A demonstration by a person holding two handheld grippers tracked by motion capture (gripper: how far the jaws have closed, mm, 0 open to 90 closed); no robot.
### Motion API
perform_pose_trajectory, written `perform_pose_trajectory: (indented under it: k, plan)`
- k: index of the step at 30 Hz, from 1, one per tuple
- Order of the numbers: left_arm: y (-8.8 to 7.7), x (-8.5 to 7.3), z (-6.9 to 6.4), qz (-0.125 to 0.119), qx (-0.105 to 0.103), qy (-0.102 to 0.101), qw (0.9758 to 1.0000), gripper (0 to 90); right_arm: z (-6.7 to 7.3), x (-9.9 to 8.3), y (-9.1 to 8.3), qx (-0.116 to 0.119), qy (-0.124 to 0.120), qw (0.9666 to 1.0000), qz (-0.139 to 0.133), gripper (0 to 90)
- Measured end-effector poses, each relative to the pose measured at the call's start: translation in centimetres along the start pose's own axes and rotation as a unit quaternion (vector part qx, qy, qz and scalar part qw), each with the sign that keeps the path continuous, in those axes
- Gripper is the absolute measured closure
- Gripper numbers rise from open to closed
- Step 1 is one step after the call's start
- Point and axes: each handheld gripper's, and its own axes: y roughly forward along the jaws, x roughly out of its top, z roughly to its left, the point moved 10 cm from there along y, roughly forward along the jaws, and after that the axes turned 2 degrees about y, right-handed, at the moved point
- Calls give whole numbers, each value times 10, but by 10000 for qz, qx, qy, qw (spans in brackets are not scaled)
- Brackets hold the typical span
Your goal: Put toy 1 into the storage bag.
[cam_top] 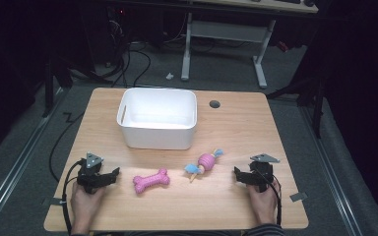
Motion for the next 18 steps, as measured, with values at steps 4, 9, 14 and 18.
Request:
perform_pose_trajectory:
  k: [4,9,14,18]
  plan:
    - [0,0,0,-21,-44,-44,10000,240,1,0,0,-9,17,10000,-15,131]
    - [0,0,-1,16,-49,71,10000,215,1,0,-1,-7,12,10000,-21,141]
    - [1,0,-2,44,-149,113,9998,187,1,0,-1,-6,3,10000,-23,147]
    - [0,-1,-3,86,-135,120,9998,179,1,0,-1,7,-16,10000,-29,150]
